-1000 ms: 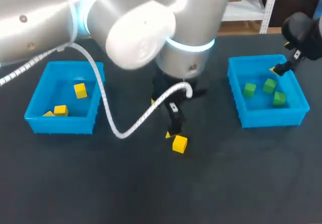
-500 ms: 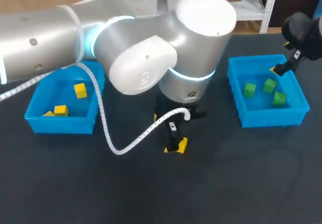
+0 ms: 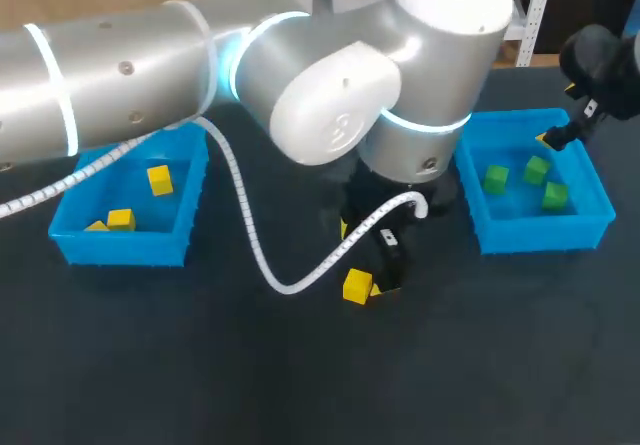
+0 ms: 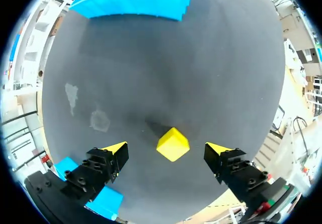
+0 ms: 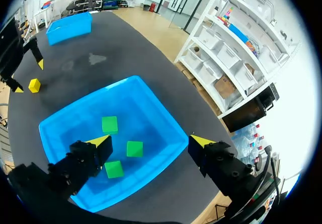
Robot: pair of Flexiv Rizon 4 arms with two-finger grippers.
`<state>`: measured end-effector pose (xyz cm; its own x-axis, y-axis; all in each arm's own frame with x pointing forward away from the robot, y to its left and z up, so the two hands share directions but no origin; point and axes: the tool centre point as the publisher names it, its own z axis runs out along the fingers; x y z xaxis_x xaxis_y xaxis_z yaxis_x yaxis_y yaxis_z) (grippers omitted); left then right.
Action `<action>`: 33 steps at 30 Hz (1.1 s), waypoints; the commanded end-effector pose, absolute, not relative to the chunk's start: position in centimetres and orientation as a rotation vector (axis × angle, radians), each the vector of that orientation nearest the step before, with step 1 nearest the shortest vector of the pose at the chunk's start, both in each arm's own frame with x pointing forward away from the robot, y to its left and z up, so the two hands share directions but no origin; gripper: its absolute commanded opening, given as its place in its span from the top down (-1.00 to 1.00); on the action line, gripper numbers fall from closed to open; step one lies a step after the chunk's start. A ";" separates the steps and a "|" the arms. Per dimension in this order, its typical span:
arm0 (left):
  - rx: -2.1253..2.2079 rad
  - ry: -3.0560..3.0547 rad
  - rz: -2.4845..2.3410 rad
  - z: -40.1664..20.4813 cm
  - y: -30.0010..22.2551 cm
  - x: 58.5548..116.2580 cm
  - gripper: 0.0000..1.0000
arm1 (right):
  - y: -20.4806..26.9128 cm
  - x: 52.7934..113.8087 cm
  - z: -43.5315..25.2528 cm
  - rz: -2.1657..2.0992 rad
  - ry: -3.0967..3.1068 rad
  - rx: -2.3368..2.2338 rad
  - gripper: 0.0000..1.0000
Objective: Put the green cubes in the right bin and the yellow cubes in the left bin.
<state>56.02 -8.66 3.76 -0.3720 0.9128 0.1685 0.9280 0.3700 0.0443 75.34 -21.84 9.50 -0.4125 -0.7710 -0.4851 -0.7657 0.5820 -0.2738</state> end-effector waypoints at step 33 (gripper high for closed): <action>-1.400 -2.606 -0.250 -0.2 -8.1 56.7 1.00 | -21.8 75.3 9.5 -0.014 2.240 -1.217 -1.00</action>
<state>55.98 -7.67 0.08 -0.5444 0.8104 0.2168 0.8370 0.5420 0.0758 75.34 -21.84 9.50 -0.4126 -0.7710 -0.4852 -0.7657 0.5820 -0.2738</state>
